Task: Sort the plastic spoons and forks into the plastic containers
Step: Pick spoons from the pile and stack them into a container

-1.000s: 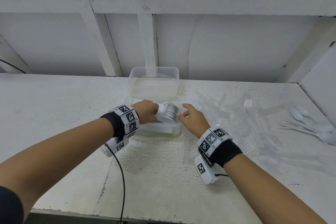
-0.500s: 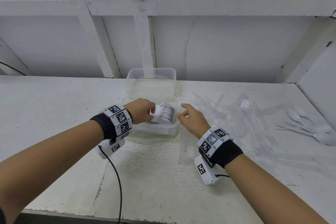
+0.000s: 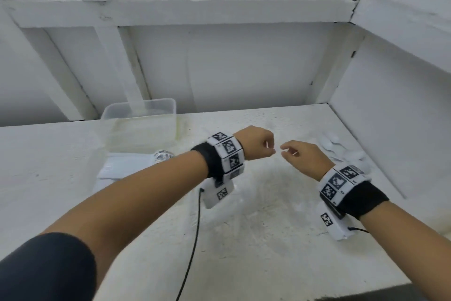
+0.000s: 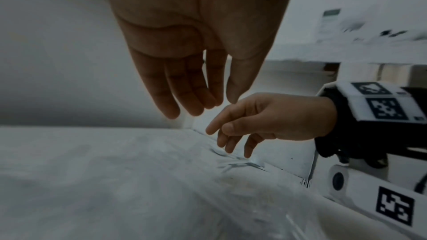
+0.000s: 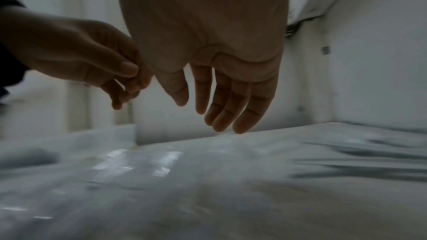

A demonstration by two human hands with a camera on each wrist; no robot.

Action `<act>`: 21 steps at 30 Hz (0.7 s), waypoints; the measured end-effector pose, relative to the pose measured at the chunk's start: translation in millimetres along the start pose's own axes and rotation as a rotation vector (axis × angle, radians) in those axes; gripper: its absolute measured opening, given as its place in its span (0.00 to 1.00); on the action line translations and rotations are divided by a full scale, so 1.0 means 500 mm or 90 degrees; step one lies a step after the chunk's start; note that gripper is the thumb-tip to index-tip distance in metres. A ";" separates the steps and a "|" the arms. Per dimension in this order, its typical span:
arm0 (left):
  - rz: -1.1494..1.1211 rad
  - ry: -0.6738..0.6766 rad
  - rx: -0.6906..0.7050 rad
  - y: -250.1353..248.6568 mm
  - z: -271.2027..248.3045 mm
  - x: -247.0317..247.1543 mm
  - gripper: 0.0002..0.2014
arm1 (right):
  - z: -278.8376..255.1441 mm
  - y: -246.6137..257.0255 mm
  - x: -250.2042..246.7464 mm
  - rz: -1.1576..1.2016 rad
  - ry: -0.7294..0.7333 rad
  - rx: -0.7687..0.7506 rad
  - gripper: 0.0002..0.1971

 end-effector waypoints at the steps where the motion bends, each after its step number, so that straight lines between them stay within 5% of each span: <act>1: -0.002 0.008 0.010 -0.029 0.026 0.016 0.13 | -0.006 -0.040 -0.017 -0.022 0.000 0.028 0.14; 11: 0.067 0.119 0.017 -0.138 0.174 0.156 0.16 | 0.006 -0.336 -0.093 -0.216 0.080 0.291 0.26; 15: 0.077 0.119 -0.001 -0.122 0.181 0.165 0.14 | 0.004 -0.342 -0.075 -0.169 0.119 0.340 0.31; 21: 0.050 0.096 -0.014 -0.090 0.169 0.164 0.20 | 0.019 -0.247 -0.018 -0.228 0.133 0.256 0.25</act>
Point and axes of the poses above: each hand's wrist, its own z-axis towards the middle knuckle, its own x-axis out of the palm, y = z × x, the point moved 7 cm from there along z, towards the middle knuckle, and after that the axes turned 13 degrees about -x, right-handed, at the moved point
